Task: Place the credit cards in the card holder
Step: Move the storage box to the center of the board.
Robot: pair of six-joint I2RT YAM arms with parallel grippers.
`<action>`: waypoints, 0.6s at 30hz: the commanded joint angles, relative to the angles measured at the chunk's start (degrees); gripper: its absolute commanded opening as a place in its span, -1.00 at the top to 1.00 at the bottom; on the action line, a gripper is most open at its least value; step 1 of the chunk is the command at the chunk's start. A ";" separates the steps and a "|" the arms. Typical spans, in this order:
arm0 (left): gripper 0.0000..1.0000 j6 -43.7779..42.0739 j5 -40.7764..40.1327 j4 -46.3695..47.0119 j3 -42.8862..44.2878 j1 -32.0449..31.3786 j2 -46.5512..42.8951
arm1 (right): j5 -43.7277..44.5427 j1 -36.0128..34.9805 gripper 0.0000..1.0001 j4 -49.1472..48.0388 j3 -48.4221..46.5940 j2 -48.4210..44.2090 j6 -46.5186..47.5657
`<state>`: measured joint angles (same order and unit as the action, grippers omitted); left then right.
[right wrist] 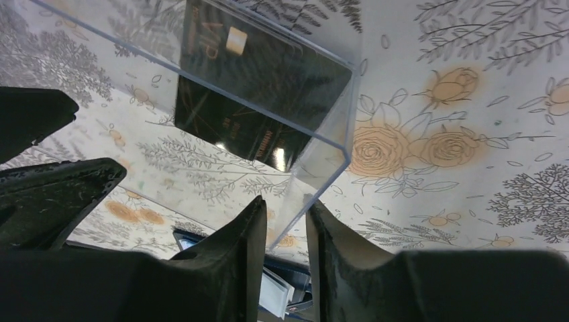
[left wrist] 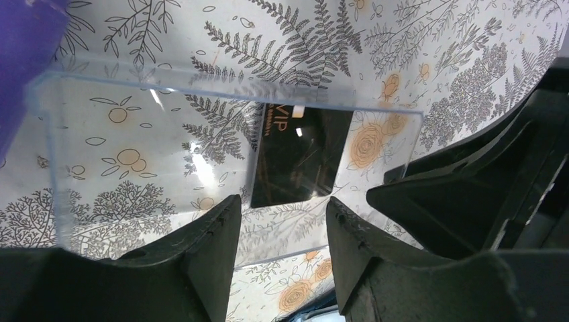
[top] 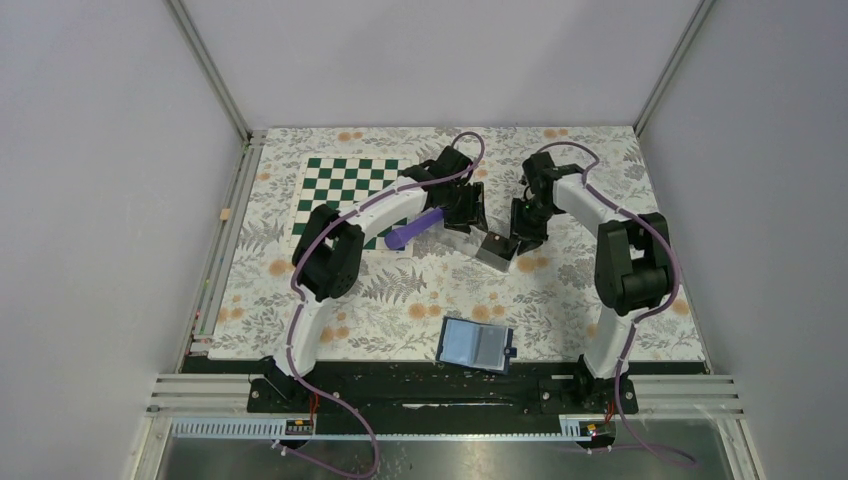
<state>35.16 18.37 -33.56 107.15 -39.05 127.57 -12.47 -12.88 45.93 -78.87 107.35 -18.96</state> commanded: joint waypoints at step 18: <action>0.02 3.30 -4.56 4.51 -18.88 -1.46 -8.50 | -6.09 -8.46 0.60 -2.85 11.95 -11.12 -3.83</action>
<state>36.84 16.32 -33.15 91.57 -39.72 122.58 -13.50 -20.23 43.64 -69.76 100.68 -20.45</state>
